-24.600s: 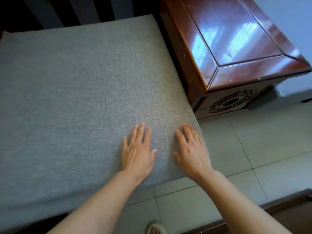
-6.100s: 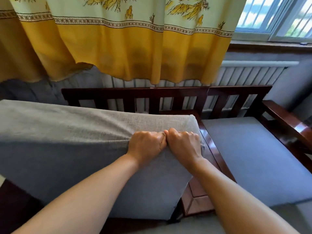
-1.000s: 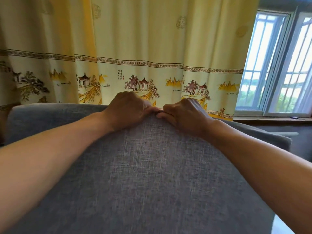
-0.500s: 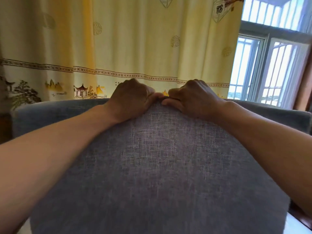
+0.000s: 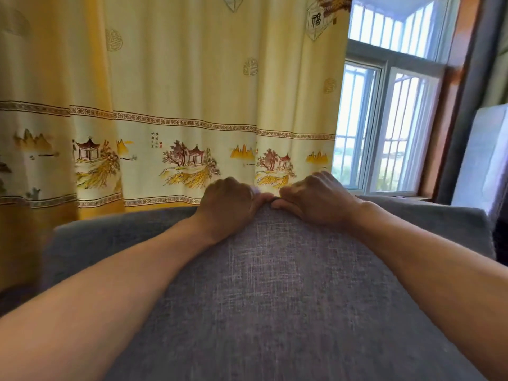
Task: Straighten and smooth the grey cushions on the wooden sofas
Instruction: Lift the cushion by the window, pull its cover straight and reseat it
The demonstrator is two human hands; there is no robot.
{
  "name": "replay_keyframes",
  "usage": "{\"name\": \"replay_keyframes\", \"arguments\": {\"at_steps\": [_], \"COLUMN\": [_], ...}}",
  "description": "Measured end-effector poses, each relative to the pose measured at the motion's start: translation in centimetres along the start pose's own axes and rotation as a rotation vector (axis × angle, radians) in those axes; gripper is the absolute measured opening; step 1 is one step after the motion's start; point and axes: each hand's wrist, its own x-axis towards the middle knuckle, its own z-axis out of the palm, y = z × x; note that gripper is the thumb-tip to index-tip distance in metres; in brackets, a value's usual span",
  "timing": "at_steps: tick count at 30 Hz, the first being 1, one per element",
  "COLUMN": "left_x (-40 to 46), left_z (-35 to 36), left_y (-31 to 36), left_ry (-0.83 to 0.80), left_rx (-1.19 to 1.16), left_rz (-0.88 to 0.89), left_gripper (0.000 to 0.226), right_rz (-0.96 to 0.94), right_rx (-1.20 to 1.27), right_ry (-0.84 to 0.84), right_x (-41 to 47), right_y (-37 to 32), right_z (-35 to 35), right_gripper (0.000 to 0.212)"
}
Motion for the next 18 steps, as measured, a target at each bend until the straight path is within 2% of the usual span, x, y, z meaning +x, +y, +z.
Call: {"name": "replay_keyframes", "arguments": {"at_steps": [3,7,9,12,18], "left_x": [-1.4,-3.1,-4.6,-6.3,-6.8], "left_z": [5.4,12.1,15.7,21.4,31.3], "left_y": [0.4,-0.1,-0.5,-1.6,-3.8], "left_ry": [-0.103,-0.19,-0.247,-0.265,-0.328], "left_rx": [0.011,-0.104,-0.133,-0.106,-0.168], "left_rz": [-0.042,-0.111,-0.153,-0.23,-0.259], "left_gripper": [0.056,0.069,0.066,0.055,0.062], "right_rz": [0.049,0.053,0.071,0.098,0.127], "right_rx": [0.078,0.204,0.254,0.293,0.308], "right_ry": [-0.133,-0.26,-0.309,-0.359,-0.46], "right_x": [-3.3,-6.2,-7.8,-9.4,-11.6], "right_y": [0.7,1.5,1.4,1.6,4.0], "right_z": [4.8,10.6,14.0,20.1,28.5], "right_gripper": [0.058,0.051,0.049,0.048,0.048]}}
